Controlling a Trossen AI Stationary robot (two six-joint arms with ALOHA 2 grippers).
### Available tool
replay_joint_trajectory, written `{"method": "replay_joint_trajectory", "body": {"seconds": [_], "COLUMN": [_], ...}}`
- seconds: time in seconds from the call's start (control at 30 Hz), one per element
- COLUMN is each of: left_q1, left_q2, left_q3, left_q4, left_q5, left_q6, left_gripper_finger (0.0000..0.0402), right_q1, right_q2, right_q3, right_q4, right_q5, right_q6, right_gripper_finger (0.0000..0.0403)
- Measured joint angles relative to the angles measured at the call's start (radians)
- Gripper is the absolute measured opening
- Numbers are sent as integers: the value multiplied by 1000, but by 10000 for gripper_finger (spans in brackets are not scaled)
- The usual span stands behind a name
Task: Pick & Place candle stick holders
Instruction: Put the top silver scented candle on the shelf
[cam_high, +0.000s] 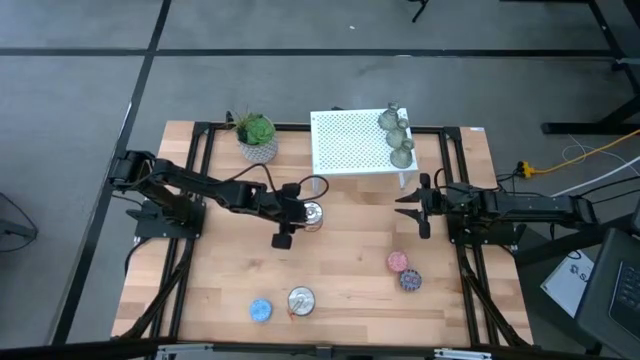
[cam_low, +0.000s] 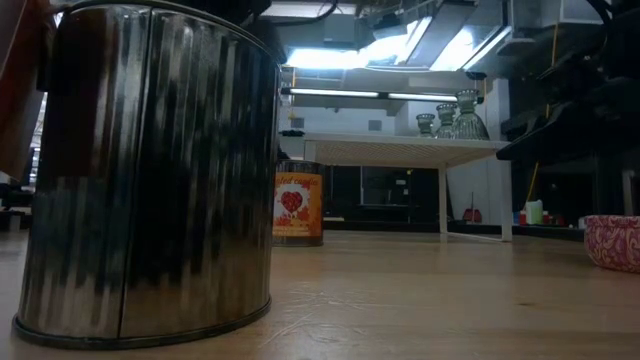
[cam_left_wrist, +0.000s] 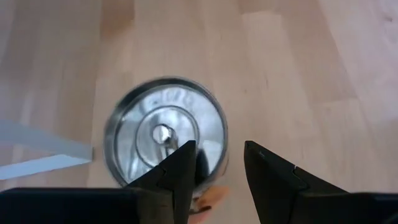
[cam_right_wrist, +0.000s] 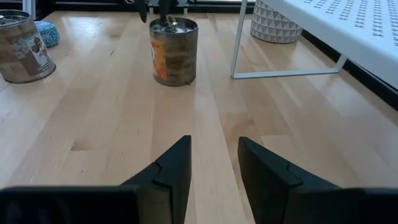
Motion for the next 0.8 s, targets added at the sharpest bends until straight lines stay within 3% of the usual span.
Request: {"method": "replay_joint_trajectory", "body": {"seconds": [0.43, 0.8], "left_q1": [-78, -80], "left_q2": [1, 1], "left_q3": [0, 0], "left_q4": [64, 92], "left_q5": [-91, -93], "left_q6": [25, -2], "left_gripper_finger": [132, 132], "right_q1": [0, 0], "right_q2": [0, 0], "right_q3": [0, 0], "right_q4": [0, 0], "right_q5": [2, 3], "right_q6": [0, 0], "right_gripper_finger": [135, 135]}}
